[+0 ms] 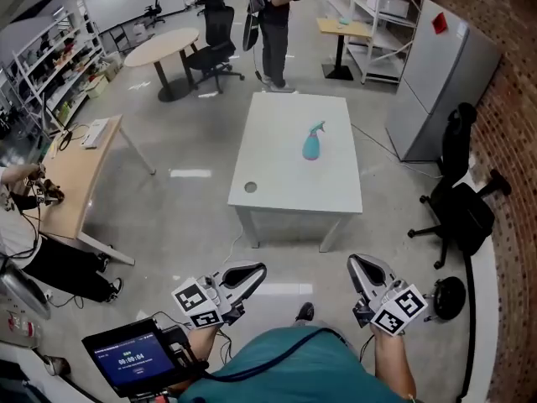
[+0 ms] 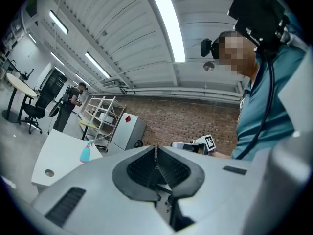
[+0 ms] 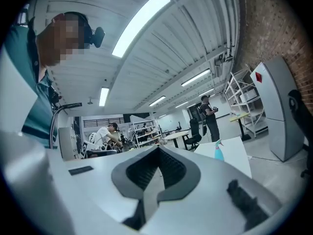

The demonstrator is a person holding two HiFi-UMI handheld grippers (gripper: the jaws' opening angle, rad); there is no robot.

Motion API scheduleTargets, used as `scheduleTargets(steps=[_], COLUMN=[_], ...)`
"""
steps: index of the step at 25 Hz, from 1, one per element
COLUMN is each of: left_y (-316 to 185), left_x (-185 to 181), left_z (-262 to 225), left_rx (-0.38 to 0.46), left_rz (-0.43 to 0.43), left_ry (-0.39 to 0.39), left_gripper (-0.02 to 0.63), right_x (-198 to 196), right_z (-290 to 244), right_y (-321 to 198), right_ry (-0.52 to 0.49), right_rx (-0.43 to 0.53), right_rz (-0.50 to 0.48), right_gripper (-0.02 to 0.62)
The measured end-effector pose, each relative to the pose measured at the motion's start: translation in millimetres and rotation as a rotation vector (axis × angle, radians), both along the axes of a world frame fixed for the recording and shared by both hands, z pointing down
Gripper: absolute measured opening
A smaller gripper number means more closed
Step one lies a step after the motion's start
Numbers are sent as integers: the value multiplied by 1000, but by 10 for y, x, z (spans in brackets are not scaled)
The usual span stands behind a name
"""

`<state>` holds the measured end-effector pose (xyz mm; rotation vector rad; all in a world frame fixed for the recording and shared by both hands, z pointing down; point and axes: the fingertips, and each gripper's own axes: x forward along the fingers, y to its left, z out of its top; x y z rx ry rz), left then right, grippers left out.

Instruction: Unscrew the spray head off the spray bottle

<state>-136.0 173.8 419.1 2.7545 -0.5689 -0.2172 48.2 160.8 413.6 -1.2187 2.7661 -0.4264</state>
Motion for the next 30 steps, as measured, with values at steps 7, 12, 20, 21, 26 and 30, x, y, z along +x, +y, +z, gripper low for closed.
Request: scheduleTargets(steps=[7,12,20,21,26,30], left_y=[-1262,-2182,-4038,-4260,-5181,-5562], left_x=[706,1030,1537,1551,1633,1862], left_z=[247,587,1692,1853,2554,2975], left_rx=[11,19,-3,2,38,24], left_rz=[-66,-98,-74,-91,-192,-152], left_ry=[-30,-90,-247,-282,-431,-481], left_gripper=[85,143,355,356,404,439], right_x=[280,327,454,431,395,528], right_z=[27,135,230,235,407,575], right_y=[-1124,-1820,-2810,-2893,-3320,-3580], right_ry=[7,4,44,51,108,133], right_rx=[-4,-22,-65,-74,-155,-218], right_rz=[-127,-173,-135,-125,-89,-43], right_gripper=[-9,-9,51,58,110,110])
